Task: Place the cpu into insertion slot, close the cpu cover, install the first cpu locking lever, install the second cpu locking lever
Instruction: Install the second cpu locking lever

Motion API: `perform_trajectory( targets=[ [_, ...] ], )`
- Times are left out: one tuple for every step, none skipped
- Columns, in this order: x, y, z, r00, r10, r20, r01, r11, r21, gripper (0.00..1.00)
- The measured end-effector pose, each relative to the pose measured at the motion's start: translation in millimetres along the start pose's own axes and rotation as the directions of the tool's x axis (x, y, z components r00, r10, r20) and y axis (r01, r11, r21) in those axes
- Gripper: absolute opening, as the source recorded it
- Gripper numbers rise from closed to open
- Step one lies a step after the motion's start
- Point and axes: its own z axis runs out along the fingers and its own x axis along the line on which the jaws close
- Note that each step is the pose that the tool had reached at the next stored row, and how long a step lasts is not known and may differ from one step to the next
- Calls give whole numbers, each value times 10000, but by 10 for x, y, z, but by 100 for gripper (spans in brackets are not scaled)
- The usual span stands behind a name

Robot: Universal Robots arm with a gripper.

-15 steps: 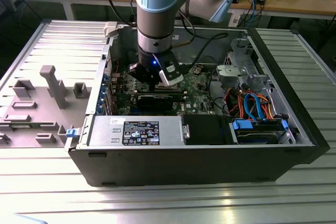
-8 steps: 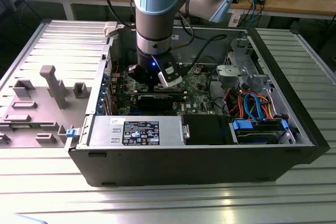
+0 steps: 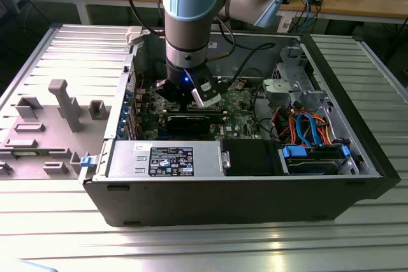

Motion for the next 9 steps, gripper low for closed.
perform_trajectory(
  targets=[
    [0, 0, 0, 10000, 0, -1, 0, 10000, -1, 11],
    [0, 0, 0, 10000, 0, 0, 0, 10000, -5, 11],
    [0, 0, 0, 10000, 0, 0, 0, 10000, -8, 11],
    [0, 0, 0, 10000, 0, 0, 0, 10000, -10, 11],
    [0, 0, 0, 10000, 0, 1, 0, 10000, -12, 11],
    [0, -1, 0, 10000, 0, 0, 0, 10000, -14, 11],
    [0, -7, -2, 10000, -3, 0, 3, 10000, -26, 11],
    [1, -8, -2, 10000, -1, 0, 1, 10000, -28, 11],
    [1, -10, -2, 10000, -1, 0, 1, 10000, -35, 11]
  ],
)
